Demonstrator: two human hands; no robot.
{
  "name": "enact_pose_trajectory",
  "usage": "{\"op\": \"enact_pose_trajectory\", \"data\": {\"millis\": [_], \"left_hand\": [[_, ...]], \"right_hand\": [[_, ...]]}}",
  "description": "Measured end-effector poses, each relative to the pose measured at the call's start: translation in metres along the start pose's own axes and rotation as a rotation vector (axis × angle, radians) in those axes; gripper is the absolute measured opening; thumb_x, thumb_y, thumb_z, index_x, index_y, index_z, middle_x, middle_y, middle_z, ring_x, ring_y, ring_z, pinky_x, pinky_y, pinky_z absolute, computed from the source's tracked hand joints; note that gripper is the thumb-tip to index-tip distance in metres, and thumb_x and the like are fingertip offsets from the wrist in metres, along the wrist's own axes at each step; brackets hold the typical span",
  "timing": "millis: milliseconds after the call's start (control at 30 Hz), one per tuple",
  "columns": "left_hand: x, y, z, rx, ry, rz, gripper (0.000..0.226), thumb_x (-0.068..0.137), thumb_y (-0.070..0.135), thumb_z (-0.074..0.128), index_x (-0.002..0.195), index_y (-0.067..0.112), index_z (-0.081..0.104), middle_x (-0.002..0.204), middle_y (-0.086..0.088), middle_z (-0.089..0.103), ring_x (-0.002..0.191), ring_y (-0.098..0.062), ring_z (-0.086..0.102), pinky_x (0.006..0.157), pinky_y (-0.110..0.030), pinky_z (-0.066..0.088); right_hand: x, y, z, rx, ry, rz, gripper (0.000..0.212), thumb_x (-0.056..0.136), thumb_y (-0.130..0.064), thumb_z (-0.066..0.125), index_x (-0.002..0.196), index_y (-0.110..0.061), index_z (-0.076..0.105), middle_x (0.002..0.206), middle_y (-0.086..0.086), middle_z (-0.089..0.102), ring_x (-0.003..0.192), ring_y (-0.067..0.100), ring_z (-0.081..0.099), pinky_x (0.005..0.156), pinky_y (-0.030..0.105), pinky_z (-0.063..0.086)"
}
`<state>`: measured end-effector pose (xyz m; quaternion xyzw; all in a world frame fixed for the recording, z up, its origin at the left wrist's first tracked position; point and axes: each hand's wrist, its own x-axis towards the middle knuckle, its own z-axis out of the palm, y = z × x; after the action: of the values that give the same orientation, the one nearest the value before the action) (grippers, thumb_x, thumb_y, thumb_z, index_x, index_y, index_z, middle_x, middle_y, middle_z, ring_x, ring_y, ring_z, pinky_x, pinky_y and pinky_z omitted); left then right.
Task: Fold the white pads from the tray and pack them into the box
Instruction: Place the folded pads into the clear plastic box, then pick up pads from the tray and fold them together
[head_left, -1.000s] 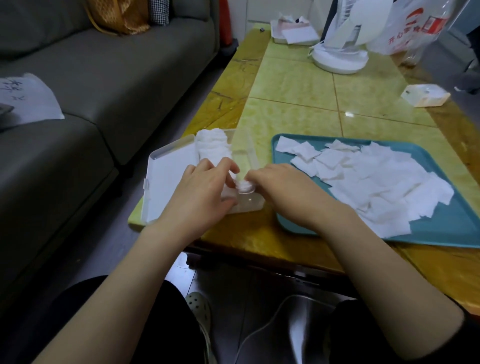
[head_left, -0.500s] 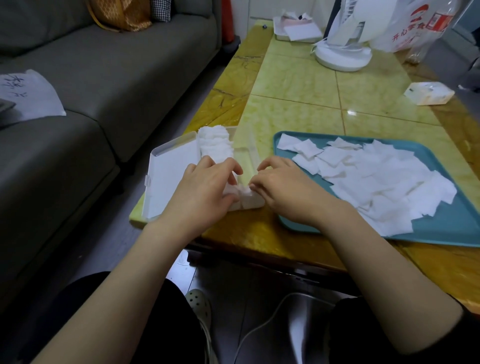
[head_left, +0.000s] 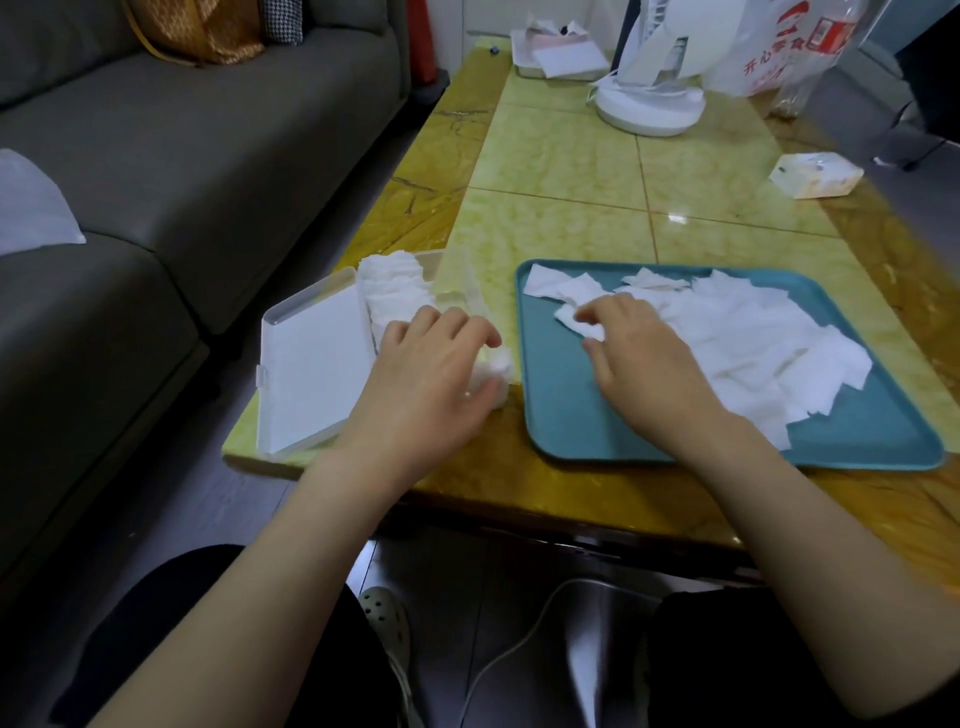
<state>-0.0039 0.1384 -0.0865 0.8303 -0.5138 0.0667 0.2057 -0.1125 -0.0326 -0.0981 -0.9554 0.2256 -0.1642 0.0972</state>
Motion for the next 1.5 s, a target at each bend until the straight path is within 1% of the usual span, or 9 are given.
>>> {"op": "enact_pose_trajectory", "data": {"millis": [167, 300, 467, 600, 700, 800, 900, 1100, 1500], "left_hand": [[0.012, 0.033, 0.021, -0.072, -0.077, 0.131, 0.027, 0.094, 0.026, 0.051, 0.12, 0.018, 0.054, 0.118, 0.001, 0.055, 0.112, -0.022, 0.045, 0.089, -0.03, 0.024], [0.022, 0.049, 0.048, -0.046, -0.211, 0.207, 0.031, 0.099, 0.027, 0.042, 0.128, 0.021, 0.048, 0.127, 0.001, 0.052, 0.12, -0.019, 0.044, 0.097, -0.031, 0.029], [0.032, 0.056, 0.065, 0.0, -0.317, 0.135, 0.039, 0.099, 0.035, 0.043, 0.135, 0.02, 0.042, 0.131, 0.0, 0.052, 0.12, -0.021, 0.048, 0.095, -0.034, 0.036], [0.039, 0.065, 0.066, -0.439, -0.334, -0.09, 0.062, 0.09, 0.044, 0.057, 0.143, 0.022, 0.033, 0.137, 0.0, 0.05, 0.122, -0.018, 0.051, 0.096, -0.032, 0.043], [0.046, 0.073, 0.07, -0.565, -0.258, -0.092, 0.031, 0.087, 0.038, 0.063, 0.109, 0.016, 0.059, 0.1, -0.001, 0.065, 0.089, -0.013, 0.058, 0.069, -0.023, 0.04], [0.049, 0.072, 0.07, -0.59, -0.13, -0.098, 0.03, 0.087, 0.027, 0.065, 0.067, 0.012, 0.049, 0.057, 0.005, 0.041, 0.054, -0.007, 0.038, 0.051, -0.022, 0.026], [0.05, 0.07, 0.068, -0.57, -0.063, -0.117, 0.034, 0.088, 0.022, 0.065, 0.063, 0.011, 0.044, 0.053, 0.005, 0.035, 0.052, -0.009, 0.035, 0.052, -0.023, 0.025], [0.045, 0.073, 0.069, -0.474, -0.084, -0.108, 0.029, 0.092, 0.024, 0.058, 0.07, 0.012, 0.044, 0.056, 0.005, 0.037, 0.055, -0.011, 0.038, 0.054, -0.033, 0.026], [0.044, 0.078, 0.071, -0.402, -0.103, -0.128, 0.035, 0.094, 0.025, 0.055, 0.065, 0.026, 0.035, 0.059, 0.009, 0.04, 0.061, -0.016, 0.043, 0.054, -0.033, 0.028]], "right_hand": [[-0.019, 0.059, -0.002, -0.263, -0.204, 0.306, 0.041, 0.094, -0.011, 0.047, 0.134, -0.008, 0.038, 0.129, 0.017, 0.043, 0.116, 0.033, 0.039, 0.09, 0.04, 0.037], [-0.026, 0.071, -0.01, -0.102, -0.232, 0.393, 0.04, 0.094, -0.017, 0.051, 0.132, -0.01, 0.041, 0.127, 0.015, 0.049, 0.111, 0.034, 0.05, 0.087, 0.04, 0.042], [-0.028, 0.07, -0.018, 0.127, -0.149, 0.307, 0.025, 0.088, -0.021, 0.061, 0.112, -0.014, 0.056, 0.097, 0.001, 0.058, 0.088, 0.019, 0.053, 0.073, 0.026, 0.035], [-0.029, 0.056, -0.026, 0.325, -0.151, 0.132, 0.009, 0.088, -0.02, 0.061, 0.084, -0.022, 0.054, 0.077, -0.01, 0.056, 0.073, 0.012, 0.053, 0.069, 0.025, 0.039], [-0.032, 0.051, -0.029, 0.399, -0.174, 0.071, 0.011, 0.088, -0.018, 0.06, 0.081, -0.026, 0.058, 0.08, -0.006, 0.063, 0.074, 0.01, 0.056, 0.073, 0.031, 0.047], [-0.033, 0.054, -0.034, 0.289, -0.103, 0.088, 0.005, 0.089, -0.027, 0.059, 0.087, -0.03, 0.056, 0.081, -0.014, 0.058, 0.072, 0.009, 0.052, 0.069, 0.03, 0.042], [-0.037, 0.068, -0.04, -0.005, -0.049, 0.199, 0.016, 0.091, -0.03, 0.057, 0.105, -0.023, 0.054, 0.093, -0.009, 0.058, 0.084, 0.013, 0.051, 0.068, 0.03, 0.036], [-0.051, 0.09, -0.041, -0.136, -0.445, 0.319, 0.036, 0.083, -0.034, 0.066, 0.113, -0.021, 0.051, 0.116, 0.004, 0.048, 0.103, 0.025, 0.051, 0.078, 0.034, 0.04], [-0.047, 0.079, -0.04, -0.109, -0.327, 0.207, 0.015, 0.09, -0.023, 0.055, 0.105, -0.023, 0.057, 0.107, -0.001, 0.058, 0.099, 0.019, 0.053, 0.071, 0.03, 0.039]]}}
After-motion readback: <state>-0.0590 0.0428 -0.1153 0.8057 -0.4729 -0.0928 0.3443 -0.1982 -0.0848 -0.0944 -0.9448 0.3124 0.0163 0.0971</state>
